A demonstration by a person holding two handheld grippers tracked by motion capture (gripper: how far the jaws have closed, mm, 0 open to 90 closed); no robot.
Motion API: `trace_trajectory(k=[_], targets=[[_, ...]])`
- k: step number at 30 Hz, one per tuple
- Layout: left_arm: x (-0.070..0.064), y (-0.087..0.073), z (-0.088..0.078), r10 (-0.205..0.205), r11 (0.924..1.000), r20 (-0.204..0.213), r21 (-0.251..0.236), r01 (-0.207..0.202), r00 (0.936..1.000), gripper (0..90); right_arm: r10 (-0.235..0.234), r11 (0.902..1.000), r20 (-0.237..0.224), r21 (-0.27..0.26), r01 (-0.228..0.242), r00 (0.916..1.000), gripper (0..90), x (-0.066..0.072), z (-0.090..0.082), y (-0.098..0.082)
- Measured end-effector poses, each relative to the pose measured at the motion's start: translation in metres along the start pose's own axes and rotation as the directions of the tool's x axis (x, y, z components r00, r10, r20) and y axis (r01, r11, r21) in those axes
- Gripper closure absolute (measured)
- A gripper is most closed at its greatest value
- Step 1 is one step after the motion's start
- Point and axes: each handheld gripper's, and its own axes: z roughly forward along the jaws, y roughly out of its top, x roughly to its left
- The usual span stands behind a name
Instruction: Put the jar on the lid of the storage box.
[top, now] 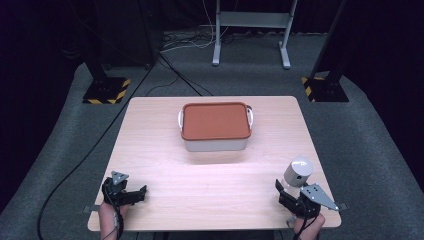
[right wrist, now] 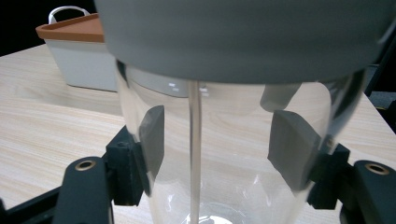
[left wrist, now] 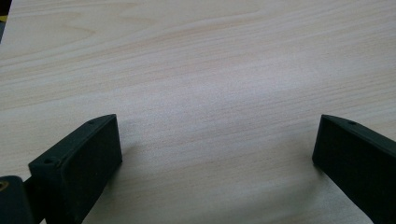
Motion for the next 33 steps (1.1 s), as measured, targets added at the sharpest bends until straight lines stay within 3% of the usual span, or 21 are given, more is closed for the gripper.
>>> trace_trajectory(k=[33], targets=[[0.000,0.000,0.000,-0.001,1.0000,0.000,0.000,0.001,1.0000,1.0,-0.021,0.9998,-0.025,-0.004,0.020,0.9995,29.8,0.003,0.015,0.017]])
